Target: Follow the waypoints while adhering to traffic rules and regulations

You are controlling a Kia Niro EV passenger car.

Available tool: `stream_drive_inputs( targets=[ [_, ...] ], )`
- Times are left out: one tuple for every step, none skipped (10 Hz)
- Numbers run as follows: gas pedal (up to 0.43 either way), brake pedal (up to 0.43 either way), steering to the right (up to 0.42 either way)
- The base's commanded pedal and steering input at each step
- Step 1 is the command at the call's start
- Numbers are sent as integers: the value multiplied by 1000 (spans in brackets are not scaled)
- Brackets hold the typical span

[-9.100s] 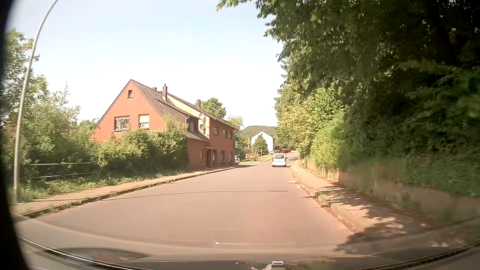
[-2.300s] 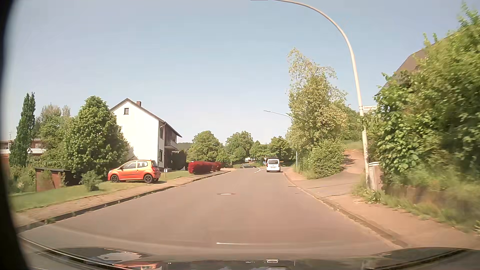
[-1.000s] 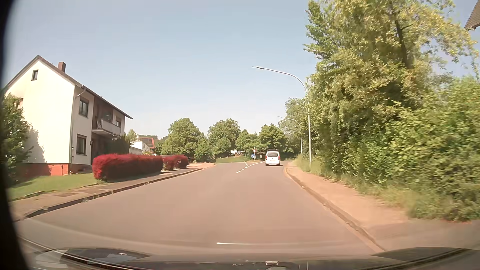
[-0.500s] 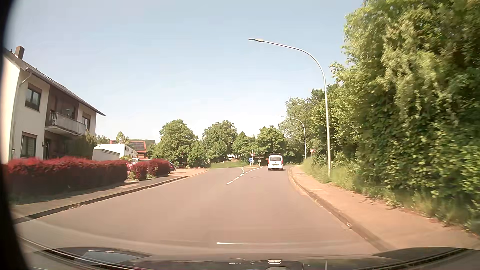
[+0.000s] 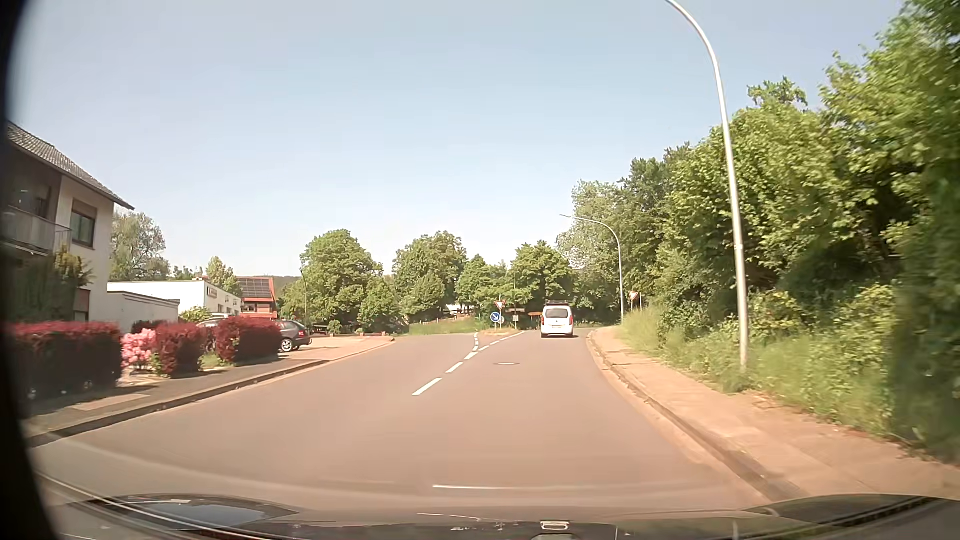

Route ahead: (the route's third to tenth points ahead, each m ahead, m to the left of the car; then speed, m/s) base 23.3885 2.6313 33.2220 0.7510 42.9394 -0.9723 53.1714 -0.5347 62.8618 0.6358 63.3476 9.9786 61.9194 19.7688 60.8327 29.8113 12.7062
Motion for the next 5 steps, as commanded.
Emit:
stream_drive_inputs(
  targets=[
    [138, 0, 5],
    [118, 0, 6],
    [110, 0, 7],
    [98, 0, 8],
    [87, 0, 9]
  ],
)
